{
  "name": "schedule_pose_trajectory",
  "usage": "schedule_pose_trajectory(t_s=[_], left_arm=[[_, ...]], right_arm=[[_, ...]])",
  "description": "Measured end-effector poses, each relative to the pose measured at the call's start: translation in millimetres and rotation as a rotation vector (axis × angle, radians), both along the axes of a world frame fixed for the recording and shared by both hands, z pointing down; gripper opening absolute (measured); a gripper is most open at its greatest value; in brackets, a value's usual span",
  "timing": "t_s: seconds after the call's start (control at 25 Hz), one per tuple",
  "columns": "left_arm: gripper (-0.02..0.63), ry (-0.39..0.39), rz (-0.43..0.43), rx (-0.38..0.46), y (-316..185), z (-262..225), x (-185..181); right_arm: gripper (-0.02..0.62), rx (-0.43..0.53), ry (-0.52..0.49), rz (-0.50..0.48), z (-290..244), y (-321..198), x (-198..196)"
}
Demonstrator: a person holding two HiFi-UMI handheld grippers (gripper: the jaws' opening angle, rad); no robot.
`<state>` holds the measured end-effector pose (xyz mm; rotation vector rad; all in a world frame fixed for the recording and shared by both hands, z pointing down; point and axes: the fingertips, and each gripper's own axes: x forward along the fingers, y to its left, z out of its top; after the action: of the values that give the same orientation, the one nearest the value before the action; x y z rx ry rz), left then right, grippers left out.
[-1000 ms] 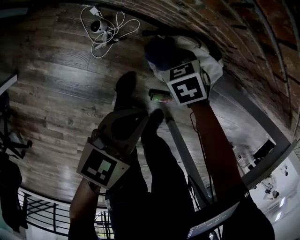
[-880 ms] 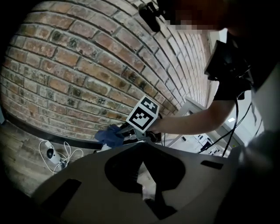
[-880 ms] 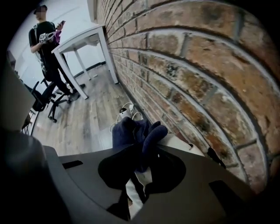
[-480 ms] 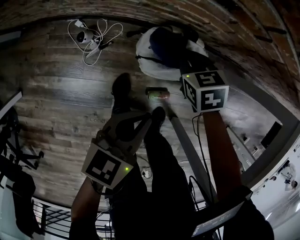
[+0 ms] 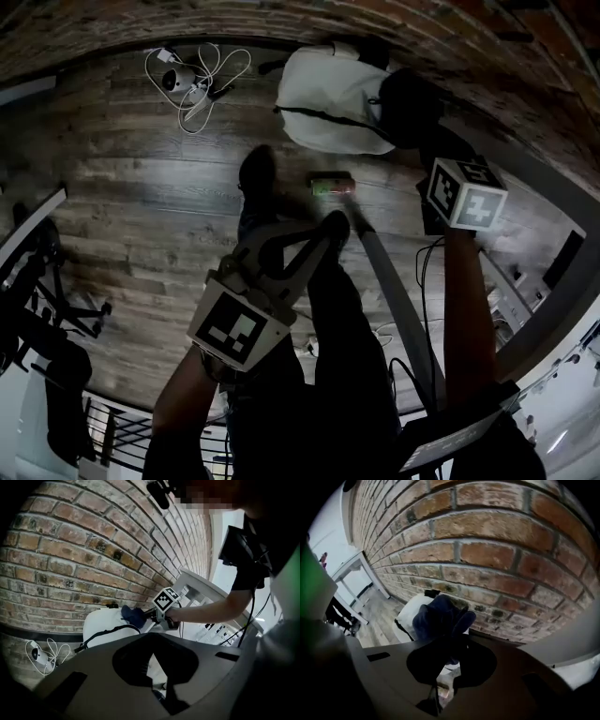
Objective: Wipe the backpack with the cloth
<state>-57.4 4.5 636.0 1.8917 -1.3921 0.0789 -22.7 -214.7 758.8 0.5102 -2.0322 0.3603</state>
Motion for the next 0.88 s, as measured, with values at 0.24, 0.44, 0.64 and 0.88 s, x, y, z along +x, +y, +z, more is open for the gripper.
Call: schedule_pose_trajectory(t_s=[0.24,0.44,0.64,0.88], left_arm=[[-0.003,-0.012,0.011,0.000,-1.7,1.4,4.5],[-0.003,-0.017,0.010,-0.015,2.3,6.4,4.6],[-0.003,-0.018,0.003,-0.021,-1.4,8.3,2.5],[-0.003,-0.032,-0.006,0.003,-9.5,-3.8,-5.7]], right_arm=[[0.029,-0.081,0.051,0.175,38.7,-17.5,56.6],[0.029,-0.148,0.131,0.254,74.7,-14.4,94.8],[0.025,-0.250,0.096,0.454,79.5,-11.7,112.1],[0.023,-0.272,-0.065,0.447,47.4,-19.7,69.2]])
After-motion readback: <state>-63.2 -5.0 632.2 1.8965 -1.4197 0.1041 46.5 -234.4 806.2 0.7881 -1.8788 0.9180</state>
